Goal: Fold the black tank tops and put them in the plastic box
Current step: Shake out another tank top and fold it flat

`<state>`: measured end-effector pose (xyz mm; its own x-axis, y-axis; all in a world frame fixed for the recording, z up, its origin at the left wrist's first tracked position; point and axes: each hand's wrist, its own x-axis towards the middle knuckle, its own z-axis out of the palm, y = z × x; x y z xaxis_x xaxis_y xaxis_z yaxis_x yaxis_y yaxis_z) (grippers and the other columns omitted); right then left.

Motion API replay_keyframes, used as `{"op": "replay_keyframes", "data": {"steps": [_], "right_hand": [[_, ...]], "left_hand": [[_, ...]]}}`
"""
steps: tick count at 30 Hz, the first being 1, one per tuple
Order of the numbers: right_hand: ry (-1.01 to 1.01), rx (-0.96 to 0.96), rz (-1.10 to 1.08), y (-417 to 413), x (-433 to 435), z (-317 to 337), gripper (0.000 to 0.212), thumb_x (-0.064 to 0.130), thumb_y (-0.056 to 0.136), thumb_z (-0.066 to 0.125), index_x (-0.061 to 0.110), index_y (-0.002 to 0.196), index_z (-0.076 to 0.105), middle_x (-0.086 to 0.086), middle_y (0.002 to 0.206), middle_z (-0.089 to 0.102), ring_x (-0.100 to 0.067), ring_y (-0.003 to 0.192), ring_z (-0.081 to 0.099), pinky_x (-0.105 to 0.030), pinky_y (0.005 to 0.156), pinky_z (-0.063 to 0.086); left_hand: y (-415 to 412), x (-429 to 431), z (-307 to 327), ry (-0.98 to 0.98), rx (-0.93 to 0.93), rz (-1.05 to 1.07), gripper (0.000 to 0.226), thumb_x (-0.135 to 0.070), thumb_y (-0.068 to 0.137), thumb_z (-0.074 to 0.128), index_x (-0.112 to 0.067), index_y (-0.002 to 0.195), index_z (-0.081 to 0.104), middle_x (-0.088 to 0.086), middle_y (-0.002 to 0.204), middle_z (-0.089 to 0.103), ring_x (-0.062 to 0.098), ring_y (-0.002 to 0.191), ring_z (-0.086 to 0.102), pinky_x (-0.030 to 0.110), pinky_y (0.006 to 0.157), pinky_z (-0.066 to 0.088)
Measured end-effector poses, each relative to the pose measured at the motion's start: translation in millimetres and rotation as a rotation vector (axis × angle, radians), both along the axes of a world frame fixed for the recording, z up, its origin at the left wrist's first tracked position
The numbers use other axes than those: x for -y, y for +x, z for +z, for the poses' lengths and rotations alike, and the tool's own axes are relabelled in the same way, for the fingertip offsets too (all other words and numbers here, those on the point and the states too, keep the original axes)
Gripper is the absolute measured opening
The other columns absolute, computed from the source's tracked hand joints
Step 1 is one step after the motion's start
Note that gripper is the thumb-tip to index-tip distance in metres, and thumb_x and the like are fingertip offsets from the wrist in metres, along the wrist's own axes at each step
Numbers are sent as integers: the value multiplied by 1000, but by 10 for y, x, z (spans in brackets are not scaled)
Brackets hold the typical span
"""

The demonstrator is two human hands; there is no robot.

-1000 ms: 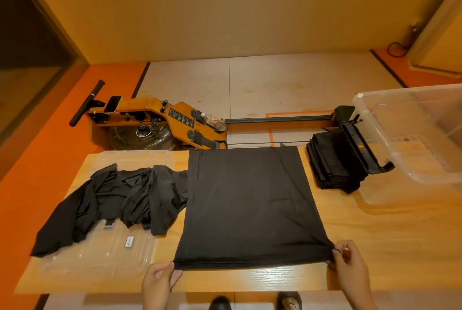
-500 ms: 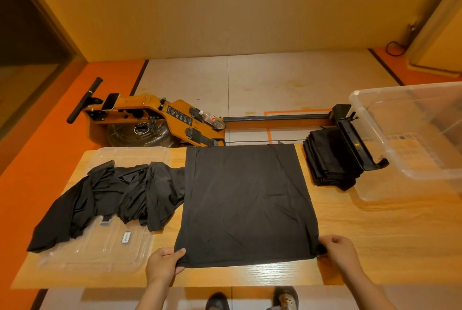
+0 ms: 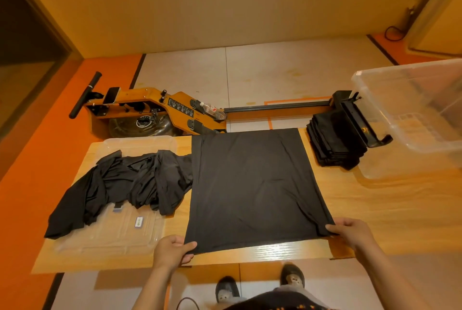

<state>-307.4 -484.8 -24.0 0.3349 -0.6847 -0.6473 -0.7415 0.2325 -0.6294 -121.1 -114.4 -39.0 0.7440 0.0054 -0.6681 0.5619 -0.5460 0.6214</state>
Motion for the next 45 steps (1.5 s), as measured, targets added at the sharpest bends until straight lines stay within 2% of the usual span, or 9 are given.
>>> {"op": "replay_keyframes", "data": {"steps": [9, 17, 22, 26, 29, 32, 36, 38, 45], "right_hand": [[-24, 62, -189, -151, -310, -44, 9, 7, 81, 73, 13, 78, 67, -13, 82, 68, -32, 80, 65, -44, 74, 54], [3, 70, -268, -158, -418, -113, 12, 14, 94, 60, 5, 86, 63, -17, 82, 66, -28, 76, 64, -43, 82, 53], [-109, 54, -322, -146, -446, -126, 14, 18, 91, 64, 6, 98, 64, -17, 95, 66, -34, 92, 63, -46, 86, 52], [-71, 28, -236, -69, -553, -153, 22, 29, 91, 63, 6, 95, 63, -16, 92, 65, -33, 92, 62, -45, 83, 51], [-36, 6, -231, -27, -574, -134, 31, 29, 99, 50, 2, 89, 62, -18, 81, 66, -29, 78, 64, -39, 77, 54], [-41, -12, -213, -20, -576, -87, 29, 20, 100, 49, 0, 82, 61, -16, 72, 65, -23, 64, 62, -29, 59, 48], [-64, 24, -179, -71, -538, -24, 27, 16, 98, 53, -2, 80, 63, -15, 70, 65, -24, 67, 63, -38, 75, 53], [-78, 77, -186, -119, -492, 33, 27, 16, 97, 54, 0, 78, 64, -14, 70, 66, -24, 68, 64, -37, 72, 52], [-206, 358, -144, -278, -309, 312, 19, 19, 93, 60, 3, 84, 68, -15, 80, 68, -28, 79, 65, -45, 82, 53]], "left_hand": [[96, -145, 29, -6, 67, -117, 15, -9, 82, 75, -1, 85, 63, 10, 63, 69, 16, 51, 62, 25, 54, 51], [187, -269, -4, -201, -55, -123, 8, 0, 90, 62, -5, 97, 60, 17, 104, 68, 25, 91, 69, 31, 76, 59], [140, -313, -15, -186, -11, -61, 19, 1, 97, 48, -12, 110, 52, 10, 111, 58, 24, 83, 71, 29, 72, 59], [54, -207, -24, -59, 169, -82, 4, -15, 99, 51, -17, 103, 50, 6, 99, 62, 21, 70, 71, 24, 61, 53], [-23, -61, 11, 37, 277, -120, 21, -25, 89, 68, -14, 85, 50, 11, 82, 65, 20, 57, 63, 30, 58, 49], [-64, 41, 31, 166, 315, -157, 28, -22, 81, 76, -12, 81, 50, 5, 78, 61, 21, 68, 59, 24, 54, 39], [-35, 92, 52, 227, 249, -78, 19, -18, 86, 72, -7, 91, 57, 15, 83, 68, 13, 54, 58, 21, 49, 34], [-31, 72, 82, 222, 242, -30, 17, -17, 87, 71, -5, 92, 59, 17, 81, 69, 14, 51, 58, 22, 48, 33], [-139, 21, 337, 16, 335, 123, 15, -15, 92, 63, -3, 85, 59, 13, 72, 64, 25, 57, 62, 31, 52, 53]]}}
